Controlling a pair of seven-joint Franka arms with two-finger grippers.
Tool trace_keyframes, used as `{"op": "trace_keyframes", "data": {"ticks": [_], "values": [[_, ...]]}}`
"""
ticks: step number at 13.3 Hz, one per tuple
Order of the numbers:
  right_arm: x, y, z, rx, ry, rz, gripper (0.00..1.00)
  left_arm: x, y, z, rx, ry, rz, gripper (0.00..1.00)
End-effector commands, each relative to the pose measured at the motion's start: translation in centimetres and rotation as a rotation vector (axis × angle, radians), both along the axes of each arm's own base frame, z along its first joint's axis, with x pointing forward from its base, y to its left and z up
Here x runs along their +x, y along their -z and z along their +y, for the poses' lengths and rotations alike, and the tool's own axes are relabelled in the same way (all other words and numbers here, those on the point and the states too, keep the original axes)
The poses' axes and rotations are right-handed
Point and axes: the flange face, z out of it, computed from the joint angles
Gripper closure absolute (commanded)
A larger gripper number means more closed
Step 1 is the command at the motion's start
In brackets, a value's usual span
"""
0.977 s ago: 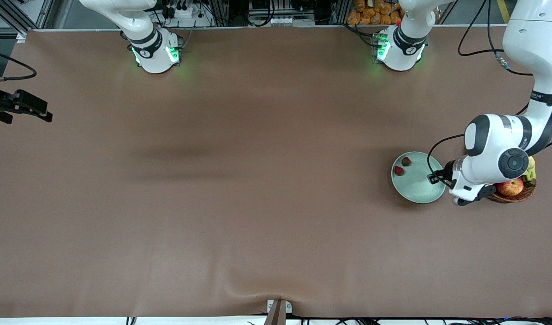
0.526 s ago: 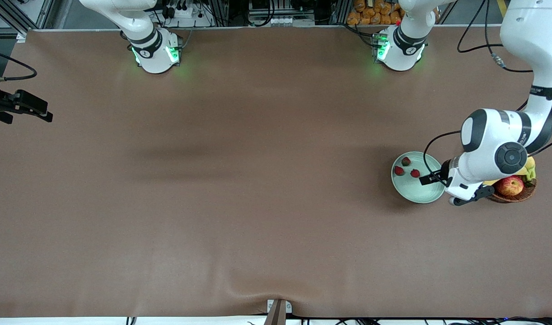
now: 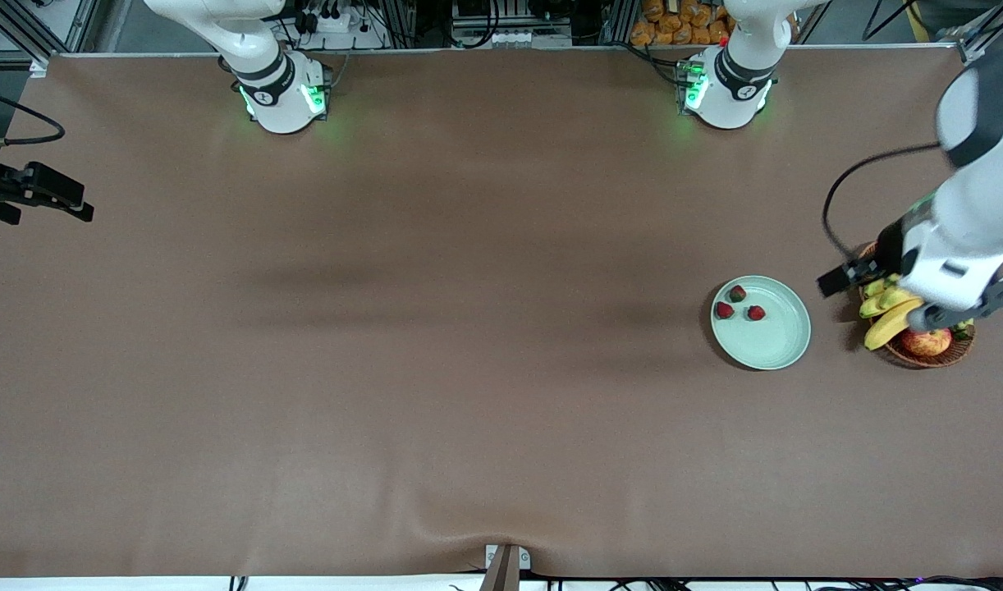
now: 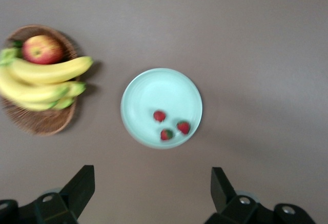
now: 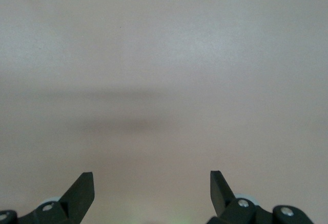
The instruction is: Collect all strawberries into plate
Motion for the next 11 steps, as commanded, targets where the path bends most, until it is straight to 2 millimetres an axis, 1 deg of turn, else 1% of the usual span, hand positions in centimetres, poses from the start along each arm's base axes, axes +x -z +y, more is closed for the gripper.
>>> {"op": "trace_keyframes", "data": {"ticks": [1,3,6,7,9,11], "values": [[-0.6,-0.8,-0.4,-0.006,0.007,-0.005,0.00,-1.0,-4.2,-0.5,-0.036,0.062,0.016,0.00],[-0.7,-0.9,-0.3,-0.004,0.007,-0.005,0.00,-2.3,-6.5,-0.6,-0.040,0.171,-0.015,0.00],[-0.8,-1.0,-0.5,-0.004,0.010,-0.005,0.00,-3.4,-7.1,1.2,-0.094,0.191,0.002,0.00],[-0.9,-1.0,-0.5,-0.003,0.010,-0.005,0.00,-3.6,-7.0,1.2,-0.091,0.188,0.009,0.00],[-0.9,-1.0,-0.6,-0.003,0.011,-0.005,0.00,-5.3,-6.9,1.6,-0.090,0.178,0.012,0.00],[-0.9,-1.0,-0.5,-0.003,0.010,-0.005,0.00,-7.6,-6.8,1.4,-0.120,0.174,-0.001,0.00]]}}
